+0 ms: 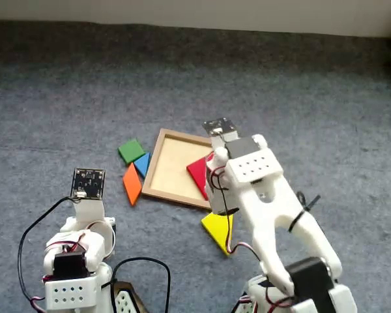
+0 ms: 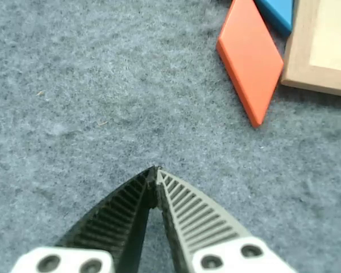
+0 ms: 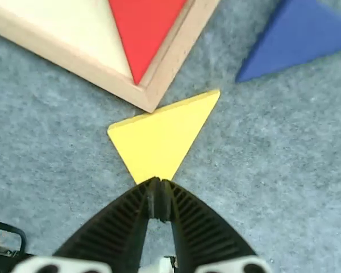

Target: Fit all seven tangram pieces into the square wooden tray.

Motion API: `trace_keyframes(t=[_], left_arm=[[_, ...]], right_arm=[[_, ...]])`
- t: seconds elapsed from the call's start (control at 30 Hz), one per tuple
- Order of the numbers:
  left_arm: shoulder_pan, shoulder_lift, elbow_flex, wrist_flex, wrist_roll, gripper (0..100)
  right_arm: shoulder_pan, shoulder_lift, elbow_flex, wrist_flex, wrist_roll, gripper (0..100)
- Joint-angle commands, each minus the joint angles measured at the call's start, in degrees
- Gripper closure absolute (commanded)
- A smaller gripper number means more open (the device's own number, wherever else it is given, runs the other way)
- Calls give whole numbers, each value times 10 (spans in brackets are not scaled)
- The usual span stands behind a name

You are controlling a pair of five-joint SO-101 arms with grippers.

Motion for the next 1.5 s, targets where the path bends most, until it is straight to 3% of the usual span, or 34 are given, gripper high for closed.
trace_keyframes(t=[0.0, 0.17, 0.3, 0.43, 0.53, 0.7, 0.9, 1.0, 1.2, 1.47], left_arm=[[-3, -5, 12, 4, 4, 994], [-3, -5, 12, 4, 4, 994], [-3, -5, 12, 4, 4, 994], [-3, -5, 12, 4, 4, 994], [-3, -5, 12, 4, 4, 994], [-3, -5, 12, 4, 4, 994], [-3, -5, 12, 4, 4, 994], [-3, -5, 12, 4, 4, 994], [-3, -5, 12, 4, 4, 994], [-3, -5, 12, 4, 4, 994]], right_arm=[[-5, -116, 76, -66, -28, 994], [-7, -153, 189, -200, -40, 990], [-7, -153, 229, -258, -87, 924], [-8, -153, 231, -261, -184, 784], [-31, -153, 231, -262, -216, 717], [-88, -153, 231, -277, -221, 713], [-95, -153, 233, -311, -222, 710], [-95, -153, 232, -311, -262, 707], [-96, -153, 234, -309, -315, 589], [-142, -152, 236, -310, -319, 588]])
